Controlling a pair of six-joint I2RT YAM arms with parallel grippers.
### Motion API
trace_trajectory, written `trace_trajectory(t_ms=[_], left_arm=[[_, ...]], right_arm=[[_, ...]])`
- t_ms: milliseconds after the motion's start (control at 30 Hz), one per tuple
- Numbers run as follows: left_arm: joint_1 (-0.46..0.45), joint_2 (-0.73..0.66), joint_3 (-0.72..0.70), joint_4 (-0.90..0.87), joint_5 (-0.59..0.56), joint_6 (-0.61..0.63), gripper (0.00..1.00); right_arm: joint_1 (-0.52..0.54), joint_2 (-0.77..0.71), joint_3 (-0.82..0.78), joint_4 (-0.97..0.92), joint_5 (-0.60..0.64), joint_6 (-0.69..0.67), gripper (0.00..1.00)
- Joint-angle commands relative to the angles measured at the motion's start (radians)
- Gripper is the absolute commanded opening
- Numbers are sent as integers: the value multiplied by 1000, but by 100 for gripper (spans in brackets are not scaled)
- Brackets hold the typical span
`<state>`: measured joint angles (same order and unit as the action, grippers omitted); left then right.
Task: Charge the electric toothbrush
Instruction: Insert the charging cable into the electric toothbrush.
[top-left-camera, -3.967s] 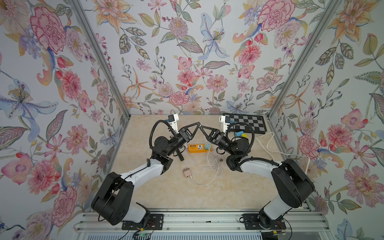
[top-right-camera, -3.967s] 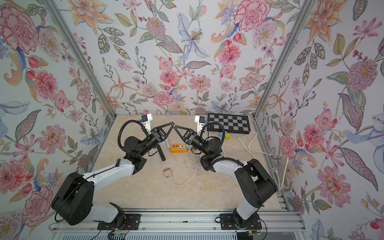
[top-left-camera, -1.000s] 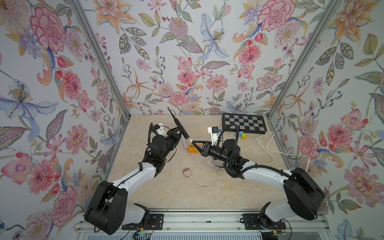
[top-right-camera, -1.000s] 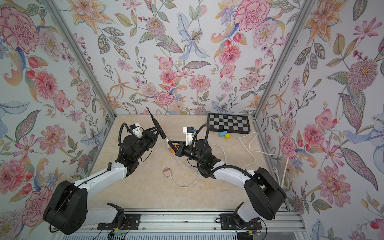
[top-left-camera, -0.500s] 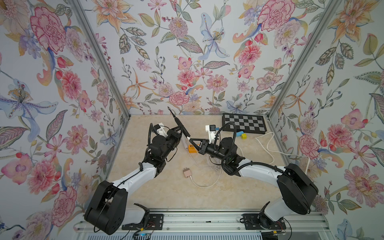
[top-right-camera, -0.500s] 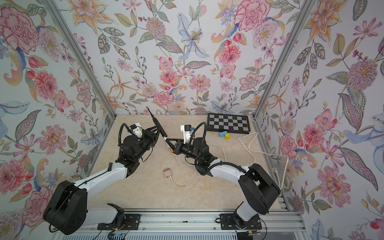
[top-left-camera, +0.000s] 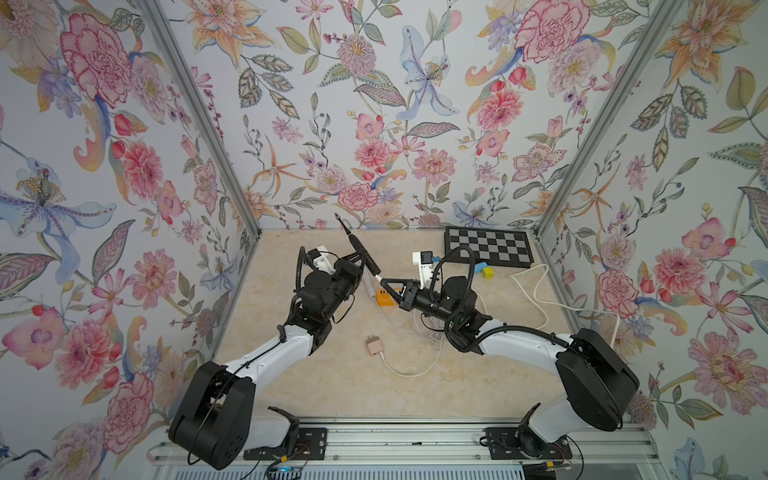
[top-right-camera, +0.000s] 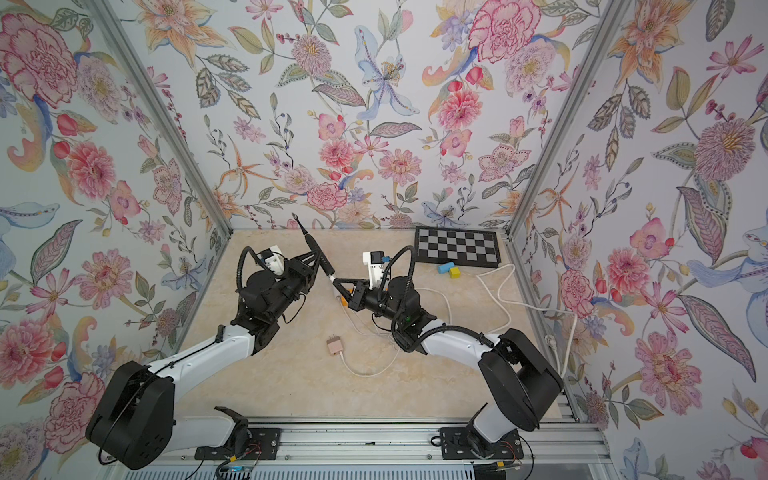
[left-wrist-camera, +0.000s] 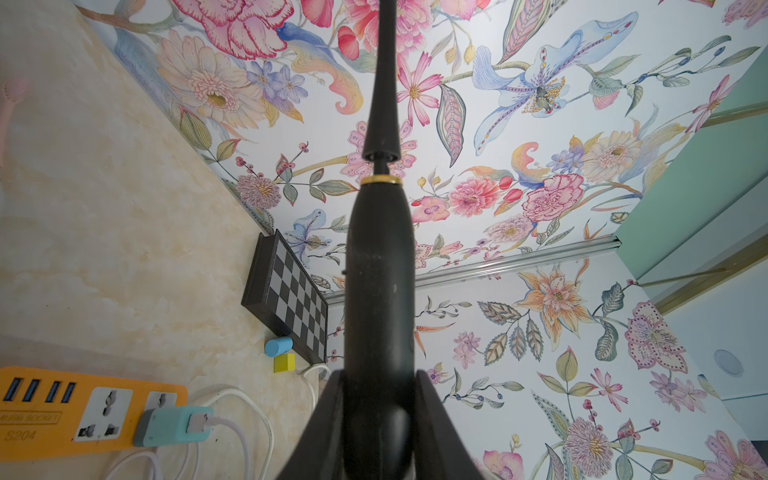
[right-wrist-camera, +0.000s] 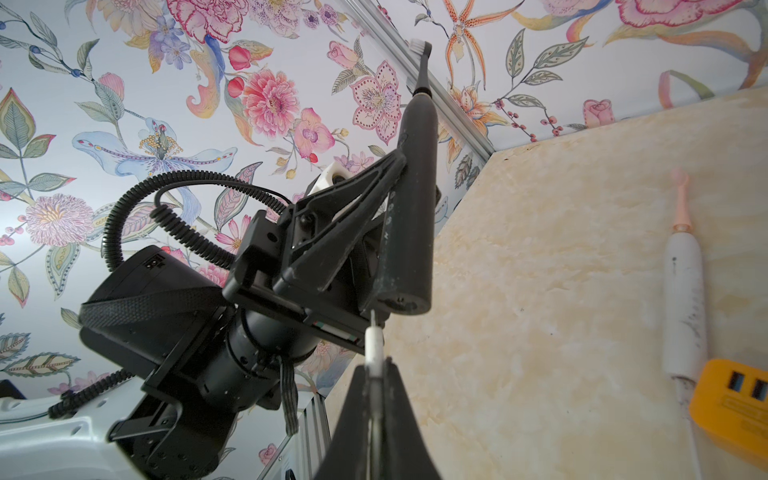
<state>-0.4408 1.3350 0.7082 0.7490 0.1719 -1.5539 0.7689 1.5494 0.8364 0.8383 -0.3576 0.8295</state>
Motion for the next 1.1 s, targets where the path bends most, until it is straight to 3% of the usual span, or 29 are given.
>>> trace_trajectory(t_ms=[0, 1067], left_arm=[[-10, -19, 10, 56, -16, -15, 0], [-49, 6, -1, 96, 5, -48, 0]], right_arm=[[-8, -37, -6, 7, 9, -15, 1], [-16, -27, 62, 4, 91, -78, 1]])
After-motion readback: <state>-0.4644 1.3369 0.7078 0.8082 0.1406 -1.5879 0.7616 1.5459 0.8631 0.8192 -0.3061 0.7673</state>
